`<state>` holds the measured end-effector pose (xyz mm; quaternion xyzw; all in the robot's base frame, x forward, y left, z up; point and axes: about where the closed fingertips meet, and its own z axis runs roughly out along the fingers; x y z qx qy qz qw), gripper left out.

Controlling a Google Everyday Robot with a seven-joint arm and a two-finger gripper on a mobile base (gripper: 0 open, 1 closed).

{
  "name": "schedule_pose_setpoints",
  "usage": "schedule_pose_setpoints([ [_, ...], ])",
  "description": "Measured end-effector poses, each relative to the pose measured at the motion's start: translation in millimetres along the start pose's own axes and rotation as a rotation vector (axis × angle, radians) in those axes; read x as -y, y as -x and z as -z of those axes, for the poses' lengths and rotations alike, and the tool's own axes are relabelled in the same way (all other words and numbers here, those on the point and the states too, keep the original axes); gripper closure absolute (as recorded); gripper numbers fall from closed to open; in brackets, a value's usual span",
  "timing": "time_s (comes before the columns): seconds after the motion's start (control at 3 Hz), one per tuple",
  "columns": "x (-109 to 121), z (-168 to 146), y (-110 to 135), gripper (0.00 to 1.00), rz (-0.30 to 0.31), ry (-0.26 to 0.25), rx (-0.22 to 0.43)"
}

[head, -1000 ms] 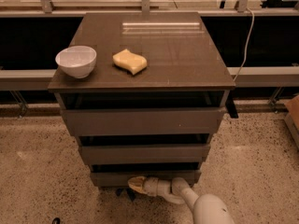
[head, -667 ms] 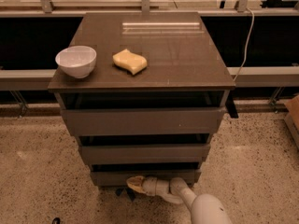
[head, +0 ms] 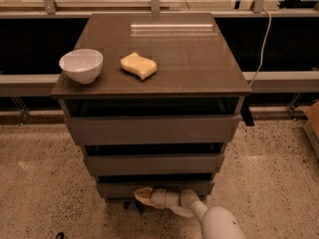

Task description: Close bottom drawer

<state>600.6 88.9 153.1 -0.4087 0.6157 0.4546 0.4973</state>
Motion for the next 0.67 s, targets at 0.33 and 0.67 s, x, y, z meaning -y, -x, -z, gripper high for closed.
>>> schedule_pose_setpoints([
  [0.33, -28, 20, -4, 1.00, -0.009, 0.051, -0.008],
  [0.67, -66, 74, -2, 1.00, 0.010, 0.089, -0.039],
])
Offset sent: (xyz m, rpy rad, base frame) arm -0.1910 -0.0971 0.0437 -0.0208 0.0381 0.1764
